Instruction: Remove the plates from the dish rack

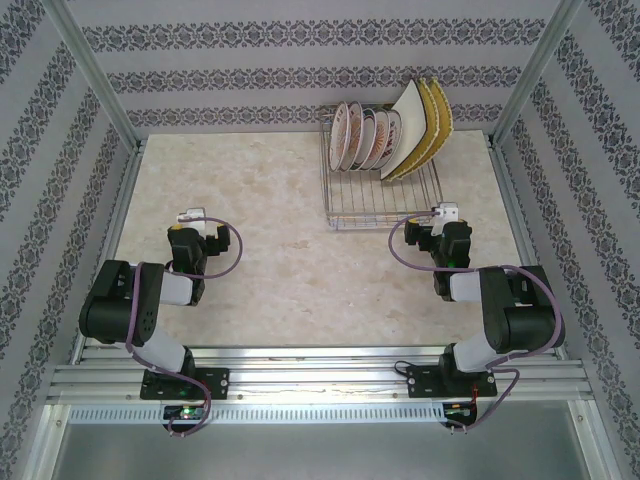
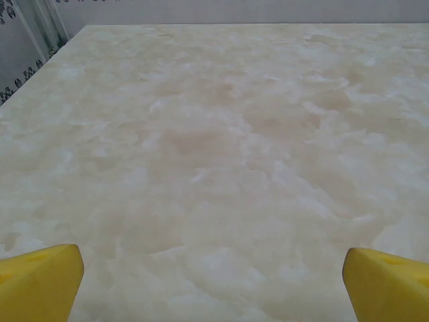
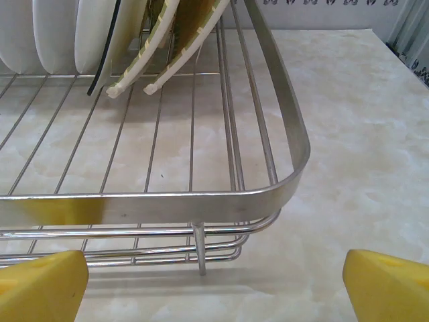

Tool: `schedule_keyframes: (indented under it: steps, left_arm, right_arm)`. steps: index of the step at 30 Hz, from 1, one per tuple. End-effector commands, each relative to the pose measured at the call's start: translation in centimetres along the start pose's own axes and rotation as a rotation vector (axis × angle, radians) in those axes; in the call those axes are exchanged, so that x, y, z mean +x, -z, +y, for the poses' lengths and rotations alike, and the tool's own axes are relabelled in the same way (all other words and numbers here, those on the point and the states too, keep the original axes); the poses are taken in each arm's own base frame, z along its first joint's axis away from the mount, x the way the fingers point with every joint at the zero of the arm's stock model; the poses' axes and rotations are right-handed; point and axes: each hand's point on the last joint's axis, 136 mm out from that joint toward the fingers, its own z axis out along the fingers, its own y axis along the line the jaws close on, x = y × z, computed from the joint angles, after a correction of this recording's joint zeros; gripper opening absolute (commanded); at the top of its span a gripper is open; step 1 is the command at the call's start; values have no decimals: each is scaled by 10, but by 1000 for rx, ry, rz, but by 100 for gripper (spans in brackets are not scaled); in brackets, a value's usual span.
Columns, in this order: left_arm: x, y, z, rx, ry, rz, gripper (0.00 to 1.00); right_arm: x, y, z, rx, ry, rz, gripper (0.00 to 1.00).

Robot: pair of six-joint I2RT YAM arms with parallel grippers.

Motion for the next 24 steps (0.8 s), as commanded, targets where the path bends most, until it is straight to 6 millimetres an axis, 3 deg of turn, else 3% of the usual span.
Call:
schedule_keyframes:
  steps: [1, 24]
  left_arm:
    - [-11, -4, 2, 1, -2, -32, 100]
    - [-11, -4, 2, -2, -2, -29, 100]
  right_arm:
    - [-18, -1, 2, -8, -5, -52, 98]
    - [-19, -1, 1, -11, -11, -56, 98]
